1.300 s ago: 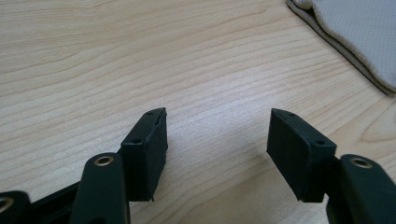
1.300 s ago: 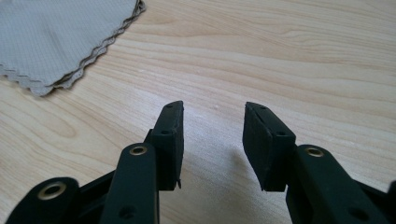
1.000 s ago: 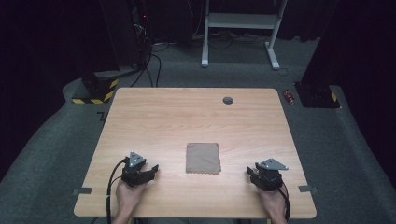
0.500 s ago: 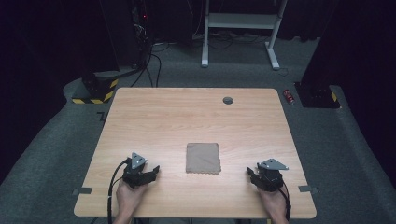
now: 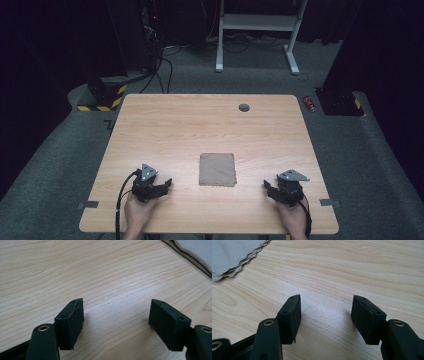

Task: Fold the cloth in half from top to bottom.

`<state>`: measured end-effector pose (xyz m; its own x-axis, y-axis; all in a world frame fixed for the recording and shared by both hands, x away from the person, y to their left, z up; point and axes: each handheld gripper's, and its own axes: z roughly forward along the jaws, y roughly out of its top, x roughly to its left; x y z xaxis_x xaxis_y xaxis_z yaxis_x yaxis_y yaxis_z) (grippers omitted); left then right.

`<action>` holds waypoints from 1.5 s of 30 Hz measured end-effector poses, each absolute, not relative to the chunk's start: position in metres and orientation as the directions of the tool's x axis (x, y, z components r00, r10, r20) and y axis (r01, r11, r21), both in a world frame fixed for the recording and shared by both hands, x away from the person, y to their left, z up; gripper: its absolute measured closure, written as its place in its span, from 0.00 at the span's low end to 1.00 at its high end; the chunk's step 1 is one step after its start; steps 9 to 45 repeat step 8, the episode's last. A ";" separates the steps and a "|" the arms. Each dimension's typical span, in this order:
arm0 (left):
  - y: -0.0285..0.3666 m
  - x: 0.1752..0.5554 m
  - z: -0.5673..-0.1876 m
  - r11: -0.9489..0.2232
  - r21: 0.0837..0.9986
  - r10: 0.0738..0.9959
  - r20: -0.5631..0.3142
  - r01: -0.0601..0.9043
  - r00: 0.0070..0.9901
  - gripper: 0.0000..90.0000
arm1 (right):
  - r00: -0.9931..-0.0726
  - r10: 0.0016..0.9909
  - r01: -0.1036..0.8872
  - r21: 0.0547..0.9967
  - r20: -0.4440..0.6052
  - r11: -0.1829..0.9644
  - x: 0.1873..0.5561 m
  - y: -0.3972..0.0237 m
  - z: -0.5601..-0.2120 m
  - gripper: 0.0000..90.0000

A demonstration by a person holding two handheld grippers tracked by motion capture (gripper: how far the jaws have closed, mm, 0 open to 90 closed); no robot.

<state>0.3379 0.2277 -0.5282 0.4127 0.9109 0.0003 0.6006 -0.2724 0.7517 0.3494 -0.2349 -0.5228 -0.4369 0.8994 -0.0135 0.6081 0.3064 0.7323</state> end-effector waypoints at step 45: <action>0.228 0.338 -0.528 -0.271 0.752 0.911 -0.001 0.601 0.412 0.32 | -0.437 0.899 0.608 0.732 -0.013 0.307 0.349 -0.235 -0.523 0.46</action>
